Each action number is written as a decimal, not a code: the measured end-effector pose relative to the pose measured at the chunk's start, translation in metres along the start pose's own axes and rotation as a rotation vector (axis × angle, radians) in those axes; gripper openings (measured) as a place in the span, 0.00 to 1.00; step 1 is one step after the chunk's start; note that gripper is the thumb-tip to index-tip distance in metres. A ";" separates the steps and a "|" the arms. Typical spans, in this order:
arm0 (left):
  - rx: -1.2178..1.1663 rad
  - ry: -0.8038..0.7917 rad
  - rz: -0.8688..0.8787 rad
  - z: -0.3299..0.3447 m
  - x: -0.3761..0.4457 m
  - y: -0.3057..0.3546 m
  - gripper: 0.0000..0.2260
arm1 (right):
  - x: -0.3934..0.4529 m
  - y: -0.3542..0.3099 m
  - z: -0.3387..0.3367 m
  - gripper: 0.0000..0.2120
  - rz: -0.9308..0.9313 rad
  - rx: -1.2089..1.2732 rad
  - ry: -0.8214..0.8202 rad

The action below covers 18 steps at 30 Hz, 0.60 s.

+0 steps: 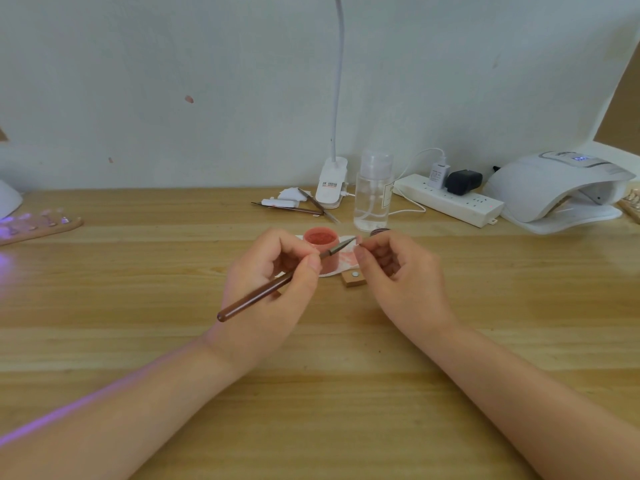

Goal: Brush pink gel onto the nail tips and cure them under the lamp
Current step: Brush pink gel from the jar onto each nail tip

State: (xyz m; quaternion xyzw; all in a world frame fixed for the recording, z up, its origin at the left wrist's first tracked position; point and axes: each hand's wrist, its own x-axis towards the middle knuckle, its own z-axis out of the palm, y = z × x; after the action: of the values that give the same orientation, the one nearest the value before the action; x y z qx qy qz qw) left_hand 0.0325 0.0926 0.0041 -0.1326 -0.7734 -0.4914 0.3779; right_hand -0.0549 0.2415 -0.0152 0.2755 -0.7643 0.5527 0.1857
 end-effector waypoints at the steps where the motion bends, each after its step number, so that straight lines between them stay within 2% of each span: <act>1: 0.015 0.007 -0.006 0.001 0.000 0.000 0.04 | 0.000 0.000 0.000 0.01 -0.002 -0.004 0.000; 4: 0.032 -0.009 -0.043 0.004 0.000 0.000 0.06 | 0.000 -0.002 0.000 0.02 -0.006 -0.003 -0.002; 8: -0.006 -0.011 -0.036 0.002 -0.001 -0.001 0.02 | 0.000 -0.001 -0.001 0.01 0.009 0.015 -0.012; 12: -0.057 0.076 -0.063 -0.002 0.001 -0.002 0.08 | 0.000 -0.001 0.000 0.03 0.034 0.060 0.017; 15: -0.095 0.121 -0.137 -0.002 0.004 -0.004 0.06 | 0.001 -0.002 -0.001 0.07 0.005 0.076 0.047; 18: -0.154 0.159 -0.210 -0.001 0.006 -0.008 0.03 | 0.001 -0.002 -0.002 0.06 -0.031 0.086 0.066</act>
State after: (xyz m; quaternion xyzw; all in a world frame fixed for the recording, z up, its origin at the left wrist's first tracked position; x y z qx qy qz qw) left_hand 0.0239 0.0867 0.0031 -0.0402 -0.7106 -0.5952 0.3731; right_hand -0.0547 0.2425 -0.0126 0.2766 -0.7291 0.5907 0.2072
